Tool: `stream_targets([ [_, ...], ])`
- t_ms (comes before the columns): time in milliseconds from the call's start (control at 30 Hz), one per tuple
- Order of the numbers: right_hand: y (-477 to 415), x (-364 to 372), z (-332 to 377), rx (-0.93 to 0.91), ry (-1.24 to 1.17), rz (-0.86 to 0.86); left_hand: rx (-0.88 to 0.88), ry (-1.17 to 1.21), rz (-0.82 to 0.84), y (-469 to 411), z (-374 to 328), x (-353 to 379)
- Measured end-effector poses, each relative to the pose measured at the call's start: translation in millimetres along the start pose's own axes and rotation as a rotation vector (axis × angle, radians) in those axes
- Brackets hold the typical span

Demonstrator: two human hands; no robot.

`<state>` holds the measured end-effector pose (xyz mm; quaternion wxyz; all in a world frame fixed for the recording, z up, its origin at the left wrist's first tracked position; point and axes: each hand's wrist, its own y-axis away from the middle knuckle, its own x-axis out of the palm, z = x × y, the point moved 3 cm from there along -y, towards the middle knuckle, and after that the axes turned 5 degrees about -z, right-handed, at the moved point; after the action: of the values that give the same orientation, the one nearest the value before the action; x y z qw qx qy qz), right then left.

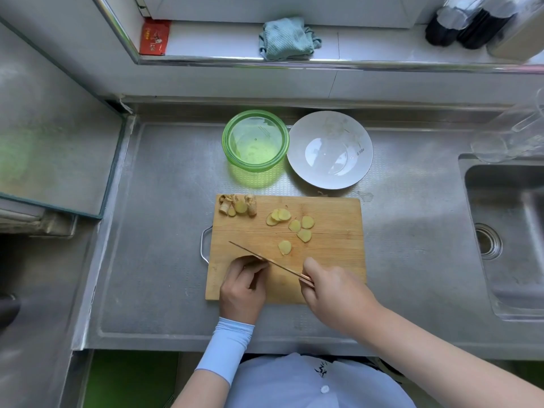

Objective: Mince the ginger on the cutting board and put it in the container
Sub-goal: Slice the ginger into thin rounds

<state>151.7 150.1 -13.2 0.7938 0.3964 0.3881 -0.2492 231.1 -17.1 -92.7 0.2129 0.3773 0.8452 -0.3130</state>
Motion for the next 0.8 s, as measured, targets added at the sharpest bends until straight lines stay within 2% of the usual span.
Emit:
stream_targets([
  [200, 17, 9, -7, -0.019, 0.036, -0.020, 0.017, 0.009, -0.045, -1, -3, -2],
  [800, 15, 7, -8, -0.010, 0.063, 0.007, -0.041, 0.017, -0.019, 1, 2, 1],
])
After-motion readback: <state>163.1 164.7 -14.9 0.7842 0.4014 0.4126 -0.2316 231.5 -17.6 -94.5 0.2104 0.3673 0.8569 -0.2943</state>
